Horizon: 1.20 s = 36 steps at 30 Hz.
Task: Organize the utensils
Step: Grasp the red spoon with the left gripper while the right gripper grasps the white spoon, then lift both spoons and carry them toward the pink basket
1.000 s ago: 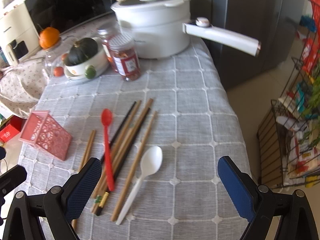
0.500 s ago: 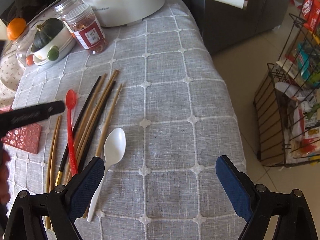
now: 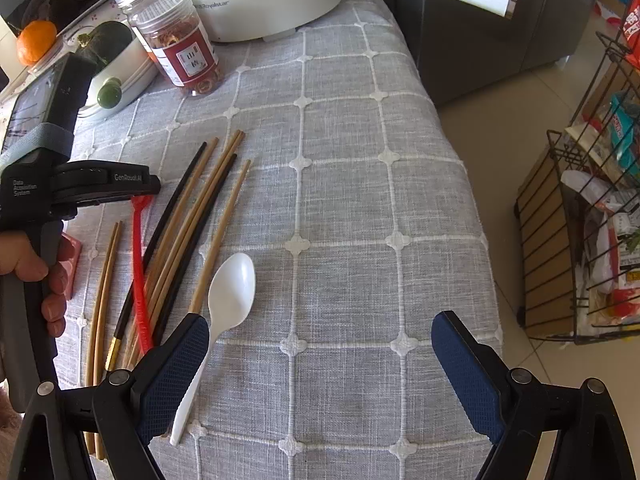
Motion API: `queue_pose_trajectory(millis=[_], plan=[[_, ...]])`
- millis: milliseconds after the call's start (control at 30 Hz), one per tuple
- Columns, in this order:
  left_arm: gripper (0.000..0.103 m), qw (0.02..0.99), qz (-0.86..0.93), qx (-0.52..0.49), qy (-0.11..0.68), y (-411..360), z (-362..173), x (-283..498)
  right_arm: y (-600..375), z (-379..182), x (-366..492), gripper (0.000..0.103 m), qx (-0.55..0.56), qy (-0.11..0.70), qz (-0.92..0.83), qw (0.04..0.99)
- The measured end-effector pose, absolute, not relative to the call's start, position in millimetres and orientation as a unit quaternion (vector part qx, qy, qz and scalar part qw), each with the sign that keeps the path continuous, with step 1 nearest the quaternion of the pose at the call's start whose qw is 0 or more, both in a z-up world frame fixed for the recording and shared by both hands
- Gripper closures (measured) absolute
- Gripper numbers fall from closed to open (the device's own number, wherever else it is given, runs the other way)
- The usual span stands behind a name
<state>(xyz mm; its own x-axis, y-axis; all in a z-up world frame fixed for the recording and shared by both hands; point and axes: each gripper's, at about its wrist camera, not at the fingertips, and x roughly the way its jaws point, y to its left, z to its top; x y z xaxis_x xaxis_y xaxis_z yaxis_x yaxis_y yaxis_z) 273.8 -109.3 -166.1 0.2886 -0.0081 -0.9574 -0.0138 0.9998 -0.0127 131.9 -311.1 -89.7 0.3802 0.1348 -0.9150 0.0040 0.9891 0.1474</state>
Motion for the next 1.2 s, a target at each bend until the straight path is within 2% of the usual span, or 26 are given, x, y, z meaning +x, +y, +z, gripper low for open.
queue_pose_trajectory(millis=[267, 433, 733, 1033, 1067, 1100, 1200], plan=[[0.075, 0.851, -0.076, -0.016, 0.52, -98.4, -105.2, 205.3, -300.6, -102.3, 138.5, 0.009, 0.066, 0.568, 0.041, 0.819], [0.075, 0.878, -0.114, -0.001, 0.465, -82.4, -58.1, 143.9, -287.6, -115.8, 146.6, 0.016, 0.081, 0.583, 0.051, 0.807], [0.075, 0.914, -0.135, -0.019, 0.383, -37.0, -10.6, 74.6, -260.8, -141.1, 160.6, 0.034, 0.094, 0.613, 0.062, 0.782], [0.075, 0.918, -0.133, -0.018, 0.374, -10.6, -14.8, 64.8, -238.5, -152.7, 168.6, 0.054, 0.043, 0.619, 0.038, 0.783], [0.075, 0.92, -0.132, -0.019, 0.37, -8.1, -14.3, 64.6, -235.5, -152.5, 168.8, 0.062, 0.033, 0.617, 0.037, 0.785], [0.075, 0.922, -0.129, -0.019, 0.364, -5.6, -12.9, 63.9, -232.6, -152.6, 169.1, 0.065, 0.025, 0.616, 0.037, 0.787], [0.075, 0.936, -0.118, -0.028, 0.331, 4.6, -1.5, 62.3, -227.3, -151.2, 169.9, 0.065, 0.024, 0.611, 0.037, 0.79]])
